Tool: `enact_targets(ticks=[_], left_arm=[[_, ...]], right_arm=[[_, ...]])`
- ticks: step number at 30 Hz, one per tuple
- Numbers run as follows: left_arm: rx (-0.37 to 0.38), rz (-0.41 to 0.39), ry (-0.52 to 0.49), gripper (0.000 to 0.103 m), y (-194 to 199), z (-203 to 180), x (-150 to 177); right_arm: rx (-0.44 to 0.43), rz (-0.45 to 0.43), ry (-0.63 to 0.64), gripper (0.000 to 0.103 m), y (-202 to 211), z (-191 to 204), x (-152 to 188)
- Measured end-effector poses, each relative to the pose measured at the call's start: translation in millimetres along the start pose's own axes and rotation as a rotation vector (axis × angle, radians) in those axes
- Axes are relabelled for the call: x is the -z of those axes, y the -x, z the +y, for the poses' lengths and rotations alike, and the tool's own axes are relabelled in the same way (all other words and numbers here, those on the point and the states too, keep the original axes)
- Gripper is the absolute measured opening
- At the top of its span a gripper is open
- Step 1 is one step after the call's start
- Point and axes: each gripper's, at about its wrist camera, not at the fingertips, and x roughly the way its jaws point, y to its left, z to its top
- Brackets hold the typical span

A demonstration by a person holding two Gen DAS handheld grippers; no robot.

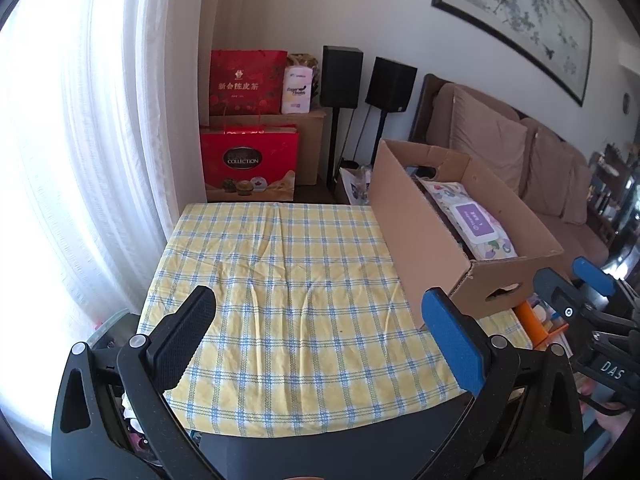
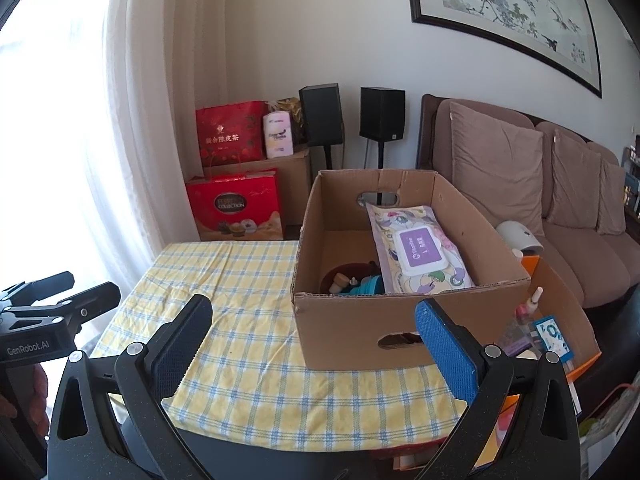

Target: Organize objects

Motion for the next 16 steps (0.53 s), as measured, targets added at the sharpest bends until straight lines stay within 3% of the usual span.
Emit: enact_targets(ticks=[16], left_arm=[[-0.006, -0.005, 0.001, 0.103, 0.4, -1.8, 2.7]], right_arm=[[-0.002, 0.008, -0.003, 0.102, 0.4, 0.9, 1.3]])
